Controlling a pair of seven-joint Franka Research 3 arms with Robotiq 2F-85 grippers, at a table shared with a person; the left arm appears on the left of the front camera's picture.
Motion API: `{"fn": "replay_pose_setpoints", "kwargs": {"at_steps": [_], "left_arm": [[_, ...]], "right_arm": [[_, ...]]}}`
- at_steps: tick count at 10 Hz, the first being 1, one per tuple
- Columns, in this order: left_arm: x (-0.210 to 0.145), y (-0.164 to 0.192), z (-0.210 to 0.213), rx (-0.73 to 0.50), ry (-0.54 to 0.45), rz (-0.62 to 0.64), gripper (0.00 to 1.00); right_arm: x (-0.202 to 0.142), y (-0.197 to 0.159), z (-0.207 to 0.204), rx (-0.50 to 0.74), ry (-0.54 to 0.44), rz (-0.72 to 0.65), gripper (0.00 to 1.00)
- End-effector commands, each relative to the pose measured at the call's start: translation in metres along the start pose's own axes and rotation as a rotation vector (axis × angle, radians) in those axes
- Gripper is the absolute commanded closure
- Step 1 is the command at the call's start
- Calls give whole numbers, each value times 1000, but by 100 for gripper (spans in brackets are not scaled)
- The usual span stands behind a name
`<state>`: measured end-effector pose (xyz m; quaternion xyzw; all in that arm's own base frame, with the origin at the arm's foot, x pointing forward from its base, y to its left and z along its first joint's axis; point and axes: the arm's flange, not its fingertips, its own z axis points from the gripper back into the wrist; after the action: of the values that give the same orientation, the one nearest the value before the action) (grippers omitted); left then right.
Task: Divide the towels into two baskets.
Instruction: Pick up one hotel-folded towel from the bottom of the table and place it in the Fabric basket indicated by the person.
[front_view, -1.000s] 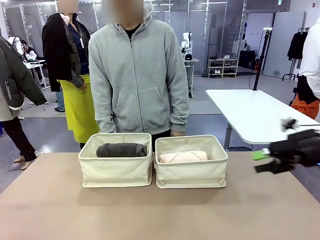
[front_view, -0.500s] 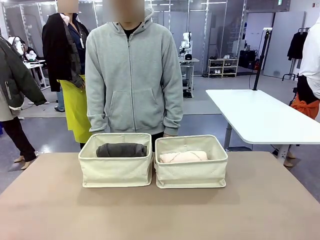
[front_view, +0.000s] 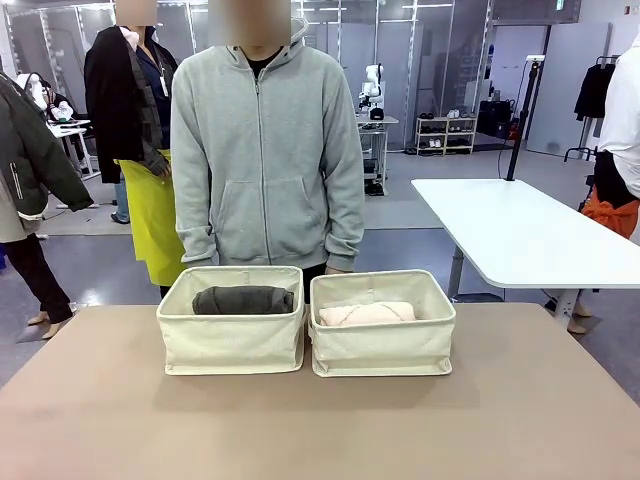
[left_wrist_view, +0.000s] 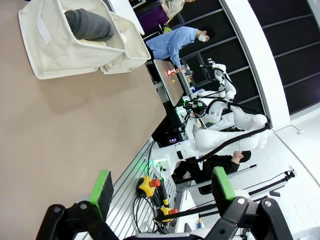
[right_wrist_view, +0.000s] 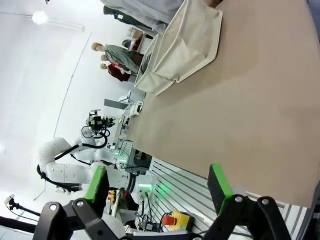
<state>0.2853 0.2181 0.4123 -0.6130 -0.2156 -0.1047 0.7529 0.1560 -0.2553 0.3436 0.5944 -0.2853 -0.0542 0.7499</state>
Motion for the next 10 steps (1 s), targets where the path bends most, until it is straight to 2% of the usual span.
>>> {"fn": "replay_pose_setpoints", "kwargs": {"at_steps": [1,10], "left_arm": [[-2,-3,2,-10,-8,-13,0],[-2,-3,2,-10,-8,-13,0]], "right_arm": [[7,7,-8,18,19,27,0],[7,7,-8,18,19,27,0]]}}
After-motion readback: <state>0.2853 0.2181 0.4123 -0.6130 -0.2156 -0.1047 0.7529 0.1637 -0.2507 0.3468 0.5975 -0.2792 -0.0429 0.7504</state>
